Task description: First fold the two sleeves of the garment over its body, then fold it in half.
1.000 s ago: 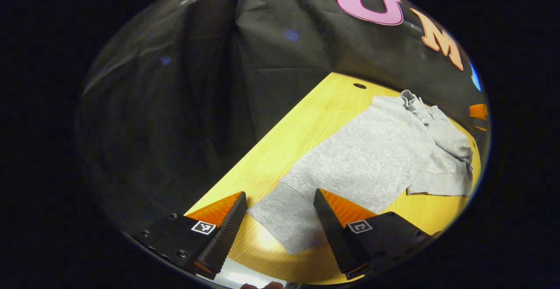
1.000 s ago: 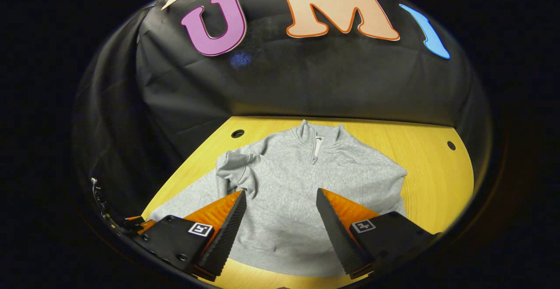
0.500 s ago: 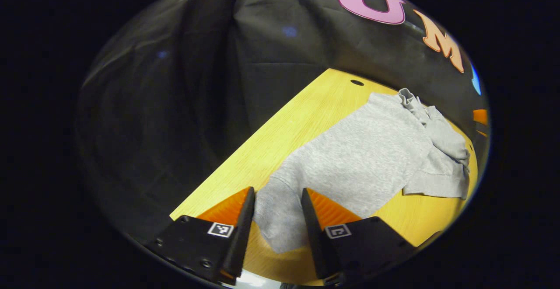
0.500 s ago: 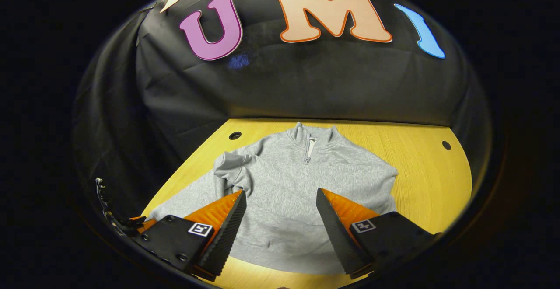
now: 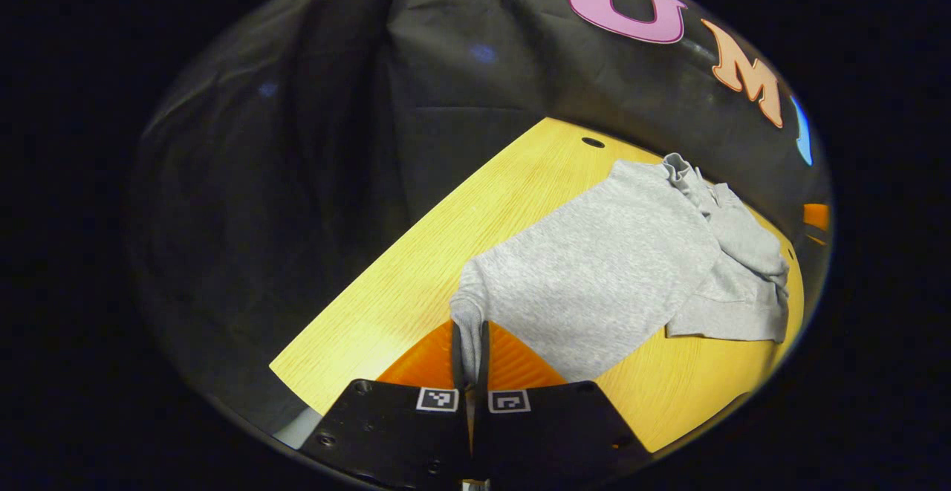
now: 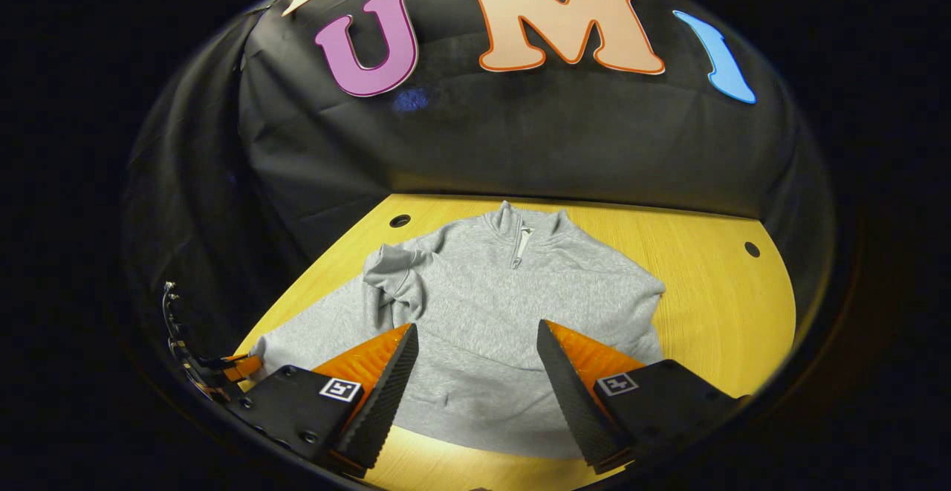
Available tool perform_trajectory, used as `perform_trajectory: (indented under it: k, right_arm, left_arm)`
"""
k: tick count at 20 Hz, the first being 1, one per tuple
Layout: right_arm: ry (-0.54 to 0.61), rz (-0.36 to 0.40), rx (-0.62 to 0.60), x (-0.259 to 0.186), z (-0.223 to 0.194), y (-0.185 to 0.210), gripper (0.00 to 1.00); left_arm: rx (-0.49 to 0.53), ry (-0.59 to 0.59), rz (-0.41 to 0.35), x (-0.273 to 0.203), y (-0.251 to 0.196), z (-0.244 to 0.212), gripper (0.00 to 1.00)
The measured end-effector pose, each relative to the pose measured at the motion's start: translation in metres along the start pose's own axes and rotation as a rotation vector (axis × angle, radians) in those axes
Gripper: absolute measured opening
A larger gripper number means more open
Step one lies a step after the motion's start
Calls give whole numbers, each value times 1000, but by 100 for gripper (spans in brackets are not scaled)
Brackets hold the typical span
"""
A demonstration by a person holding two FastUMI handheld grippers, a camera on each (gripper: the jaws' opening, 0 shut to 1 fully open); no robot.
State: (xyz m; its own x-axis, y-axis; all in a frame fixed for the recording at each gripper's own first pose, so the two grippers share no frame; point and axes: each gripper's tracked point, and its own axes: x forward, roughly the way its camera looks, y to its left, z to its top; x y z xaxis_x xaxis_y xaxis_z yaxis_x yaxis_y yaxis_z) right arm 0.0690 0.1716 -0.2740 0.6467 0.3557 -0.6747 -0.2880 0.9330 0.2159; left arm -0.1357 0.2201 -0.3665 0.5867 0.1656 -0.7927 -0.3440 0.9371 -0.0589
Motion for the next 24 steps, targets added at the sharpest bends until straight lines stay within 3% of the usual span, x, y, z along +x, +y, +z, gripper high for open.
perform_trajectory:
  k: [1, 4, 6, 7, 11, 14, 24]
  right_arm:
    - [-10, -5, 3, -2, 3, -3, 96]
    - [-31, -15, 12, -11, 6, -10, 99]
    - [-36, -27, 14, -17, 5, -16, 96]
    - [-39, -33, 18, -20, 4, -21, 99]
    - [-32, -57, 45, -29, -6, -35, 96]
    - [-37, -73, 70, -37, -10, -48, 99]
    - [-58, -140, 137, -70, -22, -95, 99]
  left_arm:
    - [-7, 12, 9, 0, 1, 0, 0]
    - [-10, 32, 23, 0, 2, 7, 0]
    - [1, -5, 21, 0, 2, 30, 0]
    - [0, -16, 23, 0, 2, 43, 0]
    - [-31, -100, -7, -5, -11, 97, 0]
    - [-40, -153, -31, -8, -22, 135, 0]
    - [56, -255, -113, -5, -90, 215, 0]
